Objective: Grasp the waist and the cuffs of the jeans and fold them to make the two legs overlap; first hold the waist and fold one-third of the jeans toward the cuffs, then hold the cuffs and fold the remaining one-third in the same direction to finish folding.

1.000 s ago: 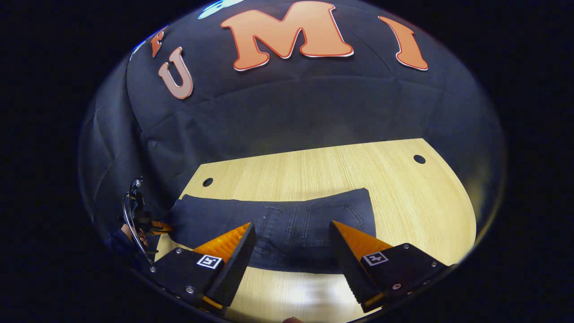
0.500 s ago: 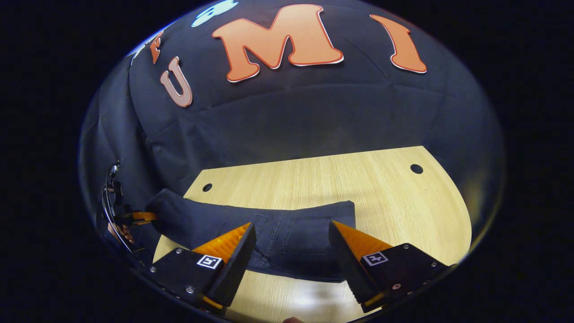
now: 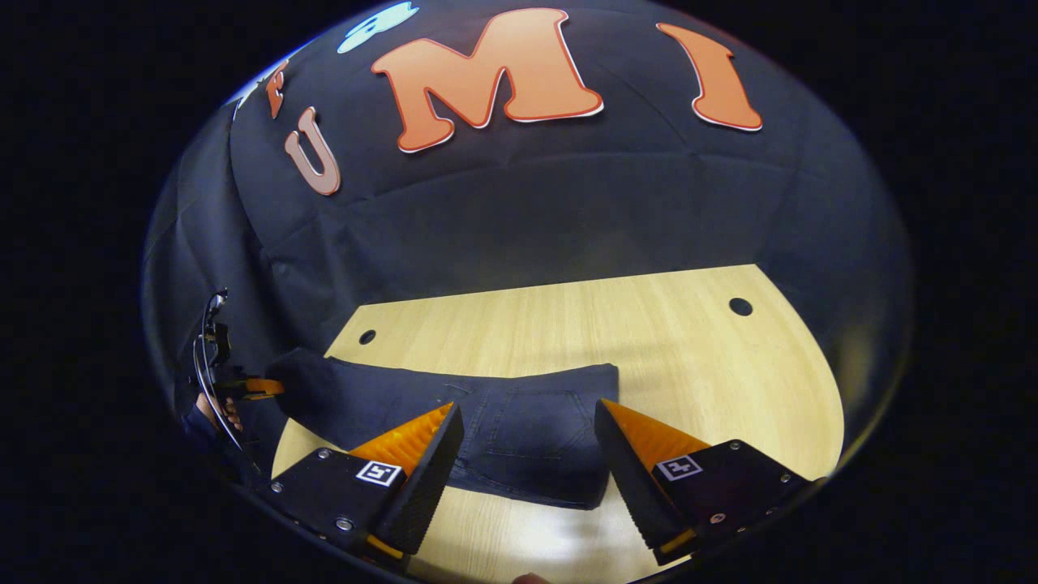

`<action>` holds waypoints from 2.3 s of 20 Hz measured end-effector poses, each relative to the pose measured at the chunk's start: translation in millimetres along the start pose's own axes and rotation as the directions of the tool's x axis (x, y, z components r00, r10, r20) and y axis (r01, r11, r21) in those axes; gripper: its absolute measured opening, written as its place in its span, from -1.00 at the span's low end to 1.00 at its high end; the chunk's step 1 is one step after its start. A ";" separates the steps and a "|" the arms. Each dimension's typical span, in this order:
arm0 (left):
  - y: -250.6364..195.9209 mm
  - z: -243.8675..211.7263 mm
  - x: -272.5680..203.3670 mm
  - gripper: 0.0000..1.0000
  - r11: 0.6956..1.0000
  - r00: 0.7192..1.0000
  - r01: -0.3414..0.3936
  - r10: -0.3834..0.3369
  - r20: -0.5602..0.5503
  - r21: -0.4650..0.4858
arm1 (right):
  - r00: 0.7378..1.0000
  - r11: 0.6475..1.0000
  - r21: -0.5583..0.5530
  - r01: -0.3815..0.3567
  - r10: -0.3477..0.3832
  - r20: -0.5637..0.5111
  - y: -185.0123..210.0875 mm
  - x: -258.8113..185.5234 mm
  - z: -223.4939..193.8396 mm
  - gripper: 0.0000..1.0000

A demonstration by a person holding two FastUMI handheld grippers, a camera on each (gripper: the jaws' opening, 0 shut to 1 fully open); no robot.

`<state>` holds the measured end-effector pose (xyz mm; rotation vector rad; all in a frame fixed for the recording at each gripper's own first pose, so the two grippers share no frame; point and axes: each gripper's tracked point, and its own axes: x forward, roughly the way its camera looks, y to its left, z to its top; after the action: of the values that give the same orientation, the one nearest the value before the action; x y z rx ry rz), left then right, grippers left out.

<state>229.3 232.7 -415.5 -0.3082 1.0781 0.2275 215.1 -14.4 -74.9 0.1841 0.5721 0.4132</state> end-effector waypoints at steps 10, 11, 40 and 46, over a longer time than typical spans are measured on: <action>-26.6 -53.0 70.1 0.04 0.997 0.982 -0.021 0.035 -0.187 0.076 | 0.993 0.992 0.055 0.117 -0.115 -0.030 -7.2 -17.0 -22.2 0.97; -29.4 -53.2 64.5 0.24 0.996 0.980 -0.009 0.027 -0.195 0.091 | 0.992 0.991 0.054 0.123 -0.122 -0.031 -7.1 -22.2 -26.7 0.97; -72.8 54.2 -177.9 -0.96 0.817 0.837 0.470 -0.532 0.123 0.335 | 0.958 0.968 0.075 0.240 -0.249 0.145 17.9 -73.0 -10.5 0.97; -120.1 58.9 -239.5 -0.96 0.784 0.808 0.499 -0.575 0.129 0.369 | 0.960 0.973 0.020 0.229 -0.230 0.163 -14.3 -75.8 -2.2 0.97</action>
<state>208.3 133.6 -160.5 -0.2790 0.7333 -0.4234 160.8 -59.6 -43.9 0.1485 0.4249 0.1700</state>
